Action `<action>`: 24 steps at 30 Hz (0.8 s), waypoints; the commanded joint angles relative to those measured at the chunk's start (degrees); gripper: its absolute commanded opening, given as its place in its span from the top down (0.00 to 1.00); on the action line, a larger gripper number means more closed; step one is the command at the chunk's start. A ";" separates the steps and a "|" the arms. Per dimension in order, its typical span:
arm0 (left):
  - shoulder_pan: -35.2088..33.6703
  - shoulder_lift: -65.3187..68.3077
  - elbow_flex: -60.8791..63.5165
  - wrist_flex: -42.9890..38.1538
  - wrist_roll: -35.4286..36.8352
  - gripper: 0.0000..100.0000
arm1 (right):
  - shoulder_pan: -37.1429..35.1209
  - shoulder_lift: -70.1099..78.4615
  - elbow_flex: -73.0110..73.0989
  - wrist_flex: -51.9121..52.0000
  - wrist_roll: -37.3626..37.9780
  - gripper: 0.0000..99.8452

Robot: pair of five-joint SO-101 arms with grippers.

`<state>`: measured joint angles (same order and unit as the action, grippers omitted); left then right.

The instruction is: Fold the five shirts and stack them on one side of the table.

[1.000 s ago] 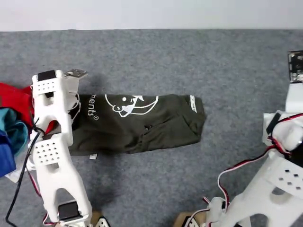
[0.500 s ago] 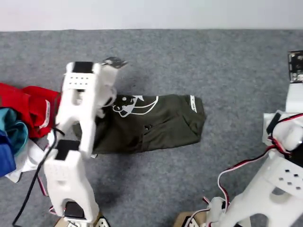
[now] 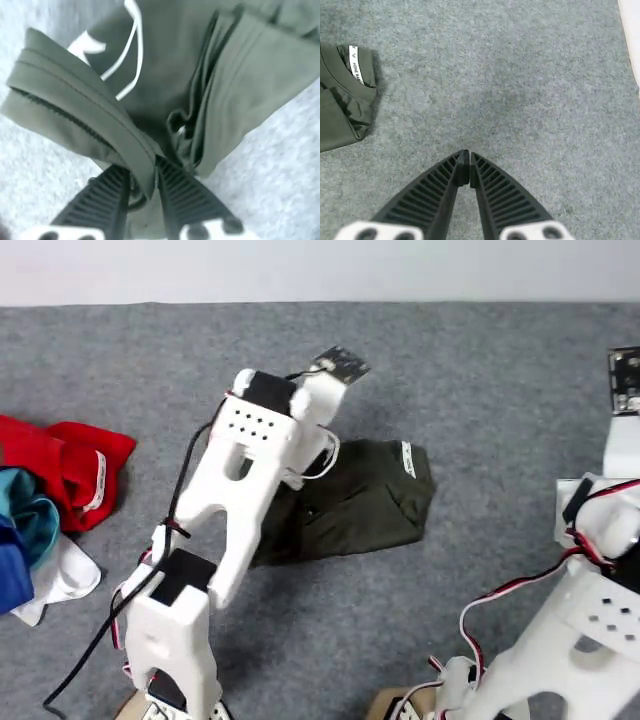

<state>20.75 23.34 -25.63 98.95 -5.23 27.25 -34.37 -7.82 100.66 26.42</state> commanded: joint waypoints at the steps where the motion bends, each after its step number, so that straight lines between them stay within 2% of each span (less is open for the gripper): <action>1: 2.29 1.67 -6.46 1.58 1.67 1.00 | -0.92 -1.10 0.79 2.15 0.44 0.99; 13: 8.26 12.04 -19.91 1.58 3.25 1.00 | -0.84 -1.27 5.98 2.15 0.44 0.99; 24: 6.77 9.41 -21.05 1.76 3.16 1.00 | -0.84 -1.27 5.98 2.15 0.44 0.99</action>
<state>28.66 36.00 -45.41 99.12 -2.33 27.25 -34.37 -1.58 100.66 26.42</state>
